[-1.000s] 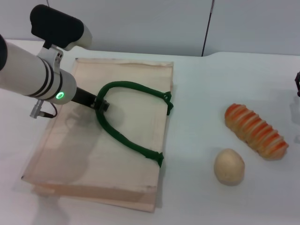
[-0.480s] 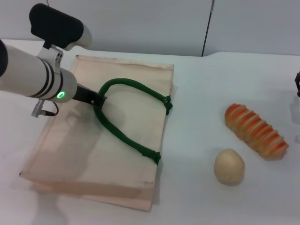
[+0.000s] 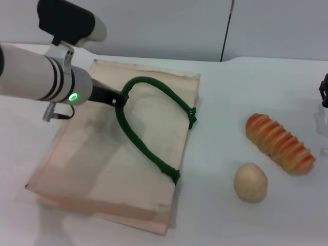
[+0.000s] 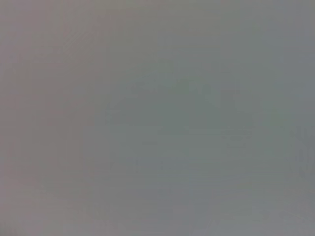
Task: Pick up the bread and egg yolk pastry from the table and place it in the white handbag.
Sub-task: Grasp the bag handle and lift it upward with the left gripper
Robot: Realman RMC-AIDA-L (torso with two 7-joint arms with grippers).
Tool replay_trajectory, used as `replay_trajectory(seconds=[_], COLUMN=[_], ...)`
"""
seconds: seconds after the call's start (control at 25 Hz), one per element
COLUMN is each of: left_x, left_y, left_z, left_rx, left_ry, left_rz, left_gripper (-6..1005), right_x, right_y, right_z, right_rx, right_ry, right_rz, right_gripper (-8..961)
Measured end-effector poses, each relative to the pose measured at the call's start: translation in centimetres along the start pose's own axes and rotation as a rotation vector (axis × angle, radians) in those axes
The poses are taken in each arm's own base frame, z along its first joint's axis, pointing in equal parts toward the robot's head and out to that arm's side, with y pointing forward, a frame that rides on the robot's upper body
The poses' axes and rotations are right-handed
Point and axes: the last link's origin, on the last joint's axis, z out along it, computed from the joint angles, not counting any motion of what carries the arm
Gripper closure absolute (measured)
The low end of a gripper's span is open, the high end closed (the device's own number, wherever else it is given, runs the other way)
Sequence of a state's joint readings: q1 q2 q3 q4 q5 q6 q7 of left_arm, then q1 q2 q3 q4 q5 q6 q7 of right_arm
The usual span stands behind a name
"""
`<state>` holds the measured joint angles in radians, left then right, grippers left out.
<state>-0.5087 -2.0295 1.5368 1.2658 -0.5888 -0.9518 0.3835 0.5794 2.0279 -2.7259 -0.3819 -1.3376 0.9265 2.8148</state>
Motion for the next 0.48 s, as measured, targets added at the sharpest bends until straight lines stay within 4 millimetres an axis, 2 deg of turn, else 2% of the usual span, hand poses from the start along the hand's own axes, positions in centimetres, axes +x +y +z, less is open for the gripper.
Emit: replay_trajectory(seconds=[0.48], left_x=[2.0], left_y=[0.2], left_z=[-4.7], left_rx=[0.027], left_ry=[0.135], left_rz=[0.071], left_gripper=[869], right_x=[0.1], right_y=[0.0], right_z=[-0.1], right_rx=[-0.007], right_ry=[0.001], right_rz=[-0.044], right_gripper=[327])
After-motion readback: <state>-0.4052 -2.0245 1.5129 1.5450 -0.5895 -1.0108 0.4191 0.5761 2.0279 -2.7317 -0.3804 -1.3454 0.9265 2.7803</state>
